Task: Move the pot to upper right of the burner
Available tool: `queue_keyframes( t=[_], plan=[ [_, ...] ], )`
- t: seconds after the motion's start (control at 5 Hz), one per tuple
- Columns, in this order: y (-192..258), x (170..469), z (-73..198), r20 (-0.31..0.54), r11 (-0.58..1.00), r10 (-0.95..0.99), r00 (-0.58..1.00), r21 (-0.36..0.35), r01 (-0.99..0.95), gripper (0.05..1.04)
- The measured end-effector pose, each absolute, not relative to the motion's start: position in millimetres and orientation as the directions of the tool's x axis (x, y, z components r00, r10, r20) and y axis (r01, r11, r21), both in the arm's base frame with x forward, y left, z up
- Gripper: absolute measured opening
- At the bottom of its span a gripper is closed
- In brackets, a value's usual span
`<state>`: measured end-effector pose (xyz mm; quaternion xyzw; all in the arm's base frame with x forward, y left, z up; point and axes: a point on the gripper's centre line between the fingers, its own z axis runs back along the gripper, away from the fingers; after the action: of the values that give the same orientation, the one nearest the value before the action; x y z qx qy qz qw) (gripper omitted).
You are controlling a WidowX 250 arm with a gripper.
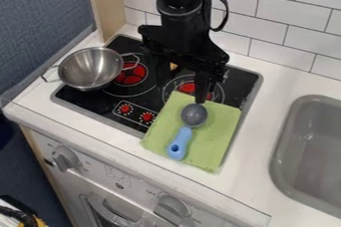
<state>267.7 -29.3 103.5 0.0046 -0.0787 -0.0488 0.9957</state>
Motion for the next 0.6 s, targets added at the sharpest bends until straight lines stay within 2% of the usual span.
queue_keyframes(
  t=[0.4,0.6],
  plan=[
    [-19,266,97,0.130,0.998,-0.063,0.990,-0.004,0.064,0.999],
    [15,278,98,0.140,0.999,-0.033,0.990,0.015,0.031,0.999]
  ],
)
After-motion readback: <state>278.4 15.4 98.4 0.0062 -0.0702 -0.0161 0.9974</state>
